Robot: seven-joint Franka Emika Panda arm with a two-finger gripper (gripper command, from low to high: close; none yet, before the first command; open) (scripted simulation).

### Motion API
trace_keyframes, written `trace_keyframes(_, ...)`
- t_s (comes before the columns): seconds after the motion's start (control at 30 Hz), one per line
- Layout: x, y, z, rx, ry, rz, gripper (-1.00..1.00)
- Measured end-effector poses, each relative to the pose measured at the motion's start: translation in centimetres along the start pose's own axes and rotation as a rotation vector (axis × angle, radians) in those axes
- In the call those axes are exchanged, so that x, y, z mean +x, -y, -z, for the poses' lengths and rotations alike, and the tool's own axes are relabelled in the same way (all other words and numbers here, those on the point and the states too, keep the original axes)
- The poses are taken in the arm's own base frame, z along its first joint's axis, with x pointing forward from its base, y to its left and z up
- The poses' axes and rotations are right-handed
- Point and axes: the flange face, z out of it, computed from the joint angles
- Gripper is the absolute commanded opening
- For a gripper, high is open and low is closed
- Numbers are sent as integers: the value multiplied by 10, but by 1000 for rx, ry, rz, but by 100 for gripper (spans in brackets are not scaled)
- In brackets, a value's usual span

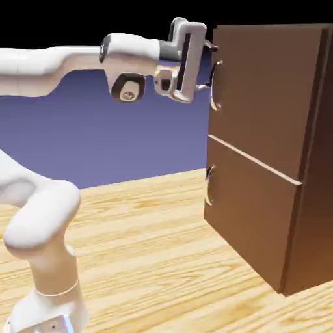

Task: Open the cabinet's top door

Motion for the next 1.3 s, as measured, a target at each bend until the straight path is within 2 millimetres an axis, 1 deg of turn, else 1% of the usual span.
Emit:
trace_keyframes(0.1, -16, -17, 2, 20, 41, -187, 0)
trace_keyframes(0.2, -28, -38, 1, 27, 80, -373, 0)
trace_keyframes(0.3, -36, -62, -3, 23, 112, -557, 0)
trace_keyframes(0.4, -40, -90, -12, 9, 136, -741, 0)
trace_keyframes(0.57, -36, -140, -34, -26, 152, -1049, 0)
trace_keyframes(0.73, -15, -194, -66, -60, 132, -1362, 0)
trace_keyframes(0.77, -12, -200, -69, -63, 128, -1396, 0)
trace_keyframes(0.8, -12, -200, -69, -63, 128, -1396, 0)
trace_keyframes(0.93, -18, -199, -111, -63, 129, -1395, 0)
trace_keyframes(0.97, -19, -199, -119, -63, 128, -1395, -100)
trace_keyframes(1.03, -19, -199, -119, -63, 128, -1395, -100)
trace_keyframes(1.3, 4, -179, -62, -224, 115, -1383, -100)
